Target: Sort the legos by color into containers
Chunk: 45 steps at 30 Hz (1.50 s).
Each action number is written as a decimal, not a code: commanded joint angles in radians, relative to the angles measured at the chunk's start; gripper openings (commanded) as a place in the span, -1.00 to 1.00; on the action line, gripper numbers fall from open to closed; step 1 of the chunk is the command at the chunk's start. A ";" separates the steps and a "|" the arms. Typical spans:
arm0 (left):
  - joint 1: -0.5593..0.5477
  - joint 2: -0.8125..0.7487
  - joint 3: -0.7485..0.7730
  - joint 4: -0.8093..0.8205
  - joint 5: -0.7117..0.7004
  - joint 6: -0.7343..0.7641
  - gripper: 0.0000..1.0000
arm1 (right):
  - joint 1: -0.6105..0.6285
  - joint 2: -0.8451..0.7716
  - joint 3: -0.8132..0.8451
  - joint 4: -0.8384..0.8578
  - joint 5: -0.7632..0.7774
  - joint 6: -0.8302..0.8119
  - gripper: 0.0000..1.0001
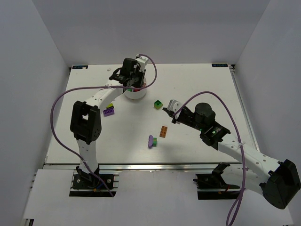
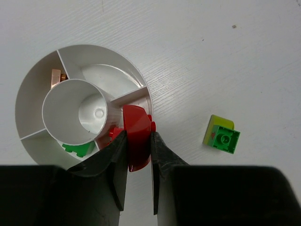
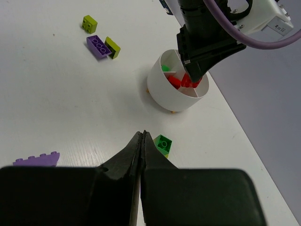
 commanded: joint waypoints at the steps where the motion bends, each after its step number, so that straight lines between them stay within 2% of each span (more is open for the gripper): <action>1: 0.008 0.007 0.039 0.019 -0.021 0.017 -0.82 | -0.003 -0.021 0.028 0.018 -0.013 0.009 -1.00; 16: 0.012 0.065 0.078 0.009 -0.017 0.007 -0.68 | -0.004 -0.021 0.026 0.018 -0.022 0.011 -1.00; 19: 0.012 0.070 0.079 0.008 -0.021 0.002 -0.53 | -0.006 -0.021 0.026 0.018 -0.020 0.011 -1.00; 20: 0.012 0.068 0.077 0.009 -0.023 -0.001 -0.39 | -0.006 -0.021 0.025 0.018 -0.020 0.011 -1.00; 24: 0.012 0.057 0.074 0.015 -0.026 -0.012 -0.04 | -0.006 -0.019 0.026 0.018 -0.020 0.011 -1.00; 27: 0.012 0.042 0.074 0.020 -0.018 -0.021 0.08 | -0.007 -0.017 0.025 0.018 -0.022 0.011 -1.00; 34: 0.012 -0.004 0.075 0.026 0.008 -0.059 0.14 | -0.007 -0.013 0.028 0.012 -0.026 0.011 -1.00; 37: 0.012 -0.050 0.048 0.043 0.031 -0.082 0.05 | -0.010 -0.010 0.031 0.004 -0.037 0.011 -0.96; 38: 0.012 -0.092 0.037 0.049 0.043 -0.089 -0.02 | -0.011 -0.005 0.035 -0.007 -0.046 0.011 -0.70; 40: 0.012 -0.145 -0.018 0.074 0.072 -0.107 -0.22 | -0.012 0.004 0.043 -0.022 -0.056 0.008 -0.35; 41: 0.012 -0.207 -0.042 0.097 0.081 -0.115 -0.43 | -0.015 0.013 0.048 -0.036 -0.072 0.006 0.07; 43: 0.012 -0.283 -0.148 0.129 0.138 -0.136 -0.59 | -0.018 0.021 0.054 -0.053 -0.102 -0.009 0.40; 44: 0.012 -0.365 -0.190 0.176 0.159 -0.160 -0.66 | -0.018 0.032 0.054 -0.063 -0.138 -0.017 0.63; 45: 0.012 -0.410 -0.235 0.202 0.198 -0.176 -0.66 | -0.018 0.039 0.057 -0.085 -0.157 -0.026 0.76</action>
